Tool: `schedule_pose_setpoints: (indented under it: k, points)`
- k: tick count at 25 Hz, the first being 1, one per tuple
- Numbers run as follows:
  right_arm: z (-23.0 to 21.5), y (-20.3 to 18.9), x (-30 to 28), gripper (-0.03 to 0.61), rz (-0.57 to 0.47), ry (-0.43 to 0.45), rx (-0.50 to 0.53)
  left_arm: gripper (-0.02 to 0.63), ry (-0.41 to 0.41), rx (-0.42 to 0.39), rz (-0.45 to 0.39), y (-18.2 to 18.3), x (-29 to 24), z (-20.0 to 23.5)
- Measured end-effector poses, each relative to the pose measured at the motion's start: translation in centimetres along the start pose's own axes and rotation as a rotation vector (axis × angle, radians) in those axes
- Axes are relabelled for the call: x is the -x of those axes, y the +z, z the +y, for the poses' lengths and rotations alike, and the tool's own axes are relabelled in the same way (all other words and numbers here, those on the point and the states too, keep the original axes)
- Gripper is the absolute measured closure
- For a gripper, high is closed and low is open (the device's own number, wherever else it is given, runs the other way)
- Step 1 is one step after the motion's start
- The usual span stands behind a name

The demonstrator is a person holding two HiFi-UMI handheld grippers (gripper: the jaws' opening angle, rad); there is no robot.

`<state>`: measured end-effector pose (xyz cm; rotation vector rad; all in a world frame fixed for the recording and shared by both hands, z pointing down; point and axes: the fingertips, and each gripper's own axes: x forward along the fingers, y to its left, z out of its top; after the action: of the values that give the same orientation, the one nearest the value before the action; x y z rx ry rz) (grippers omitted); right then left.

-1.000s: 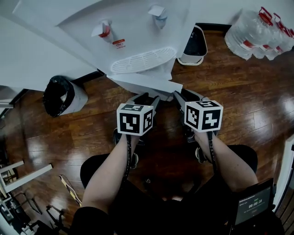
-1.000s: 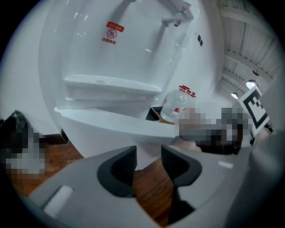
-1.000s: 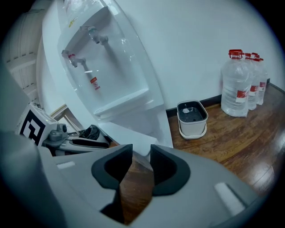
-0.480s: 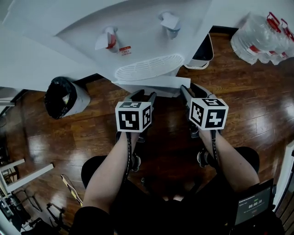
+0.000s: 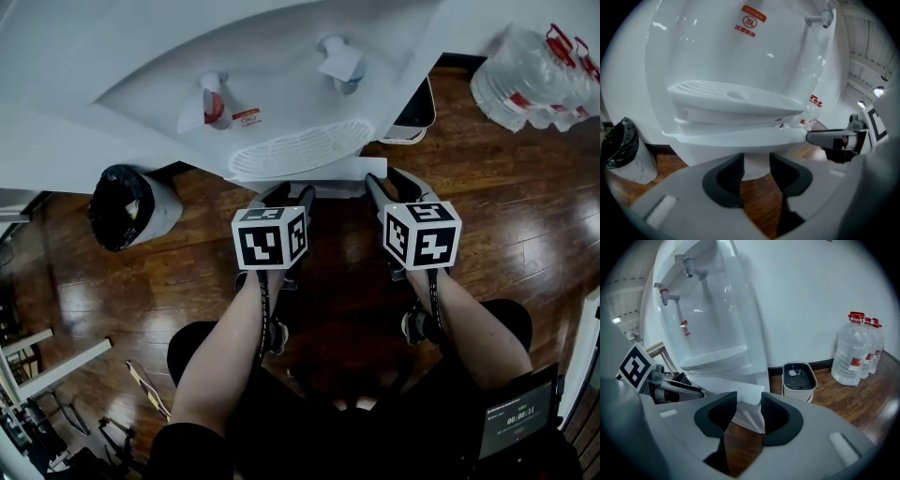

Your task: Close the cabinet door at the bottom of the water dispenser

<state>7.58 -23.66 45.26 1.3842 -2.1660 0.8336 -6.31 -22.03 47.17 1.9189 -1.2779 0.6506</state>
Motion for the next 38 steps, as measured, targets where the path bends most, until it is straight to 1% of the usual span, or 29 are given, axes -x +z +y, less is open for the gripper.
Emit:
schedule_pose_setpoints:
  k: [5, 10, 14, 18, 19, 21, 22, 24, 26, 29, 31, 33, 34, 36, 38]
  points:
    - [0.2, 0.7, -0.7, 0.422, -0.023, 0.016, 0.004, 0.44, 0.005, 0.01, -0.005, 0.2, 0.0, 0.6]
    - [-0.1, 1.5, -1.4, 0.408, -0.057, 0.05, 0.027, 0.456, 0.008, 0.047, -0.009, 0.5, -0.2, 0.8]
    - [-0.3, 1.8, -2.0, 0.396, -0.032, 0.058, 0.051, 0.474, 0.017, 0.048, 0.001, 0.5, -0.4, 1.0]
    - [-0.2, 1.7, -1.9, 0.391, -0.017, 0.06, 0.079, 0.492, 0.015, 0.073, 0.012, 0.5, -0.3, 1.2]
    - [-0.1, 1.5, -1.8, 0.383, -0.013, 0.066, 0.088, 0.494, 0.014, 0.078, 0.014, 0.4, -0.3, 1.3]
    - [0.3, 0.7, -1.9, 0.271, 0.008, 0.096, 0.095, 0.495, 0.013, 0.078, 0.016, 0.4, -0.4, 1.3]
    - [0.5, 0.2, -1.9, 0.253, 0.021, 0.114, 0.091, 0.495, 0.013, 0.075, 0.015, 0.4, -0.4, 1.2]
    - [0.6, -0.9, -2.0, 0.241, 0.054, 0.142, 0.085, 0.494, 0.014, 0.068, 0.013, 0.4, -0.4, 1.0]
    - [0.2, -2.2, -2.6, 0.238, 0.094, 0.143, 0.103, 0.494, 0.017, 0.057, 0.012, 0.5, -0.6, 0.8]
    - [-0.9, -3.6, -4.4, 0.238, 0.148, 0.102, 0.164, 0.492, 0.025, 0.032, 0.015, 0.6, -1.0, 0.6]
    - [-1.3, -3.8, -5.3, 0.241, 0.16, 0.073, 0.204, 0.481, 0.024, 0.006, 0.022, 0.6, -1.1, 0.2]
    - [-1.5, -3.7, -5.8, 0.255, 0.16, 0.047, 0.222, 0.461, 0.02, -0.051, 0.058, -0.1, -1.3, -0.3]
    - [-1.6, -3.7, -5.8, 0.256, 0.159, 0.038, 0.222, 0.438, 0.022, -0.087, 0.084, -0.7, -1.4, -0.4]
    - [-1.6, -3.7, -5.8, 0.26, 0.159, 0.027, 0.217, 0.421, 0.033, -0.143, 0.123, -1.8, -1.8, -0.4]
    - [-1.6, -3.7, -5.7, 0.267, 0.162, 0.019, 0.215, 0.413, 0.043, -0.157, 0.13, -2.1, -2.0, -0.1]
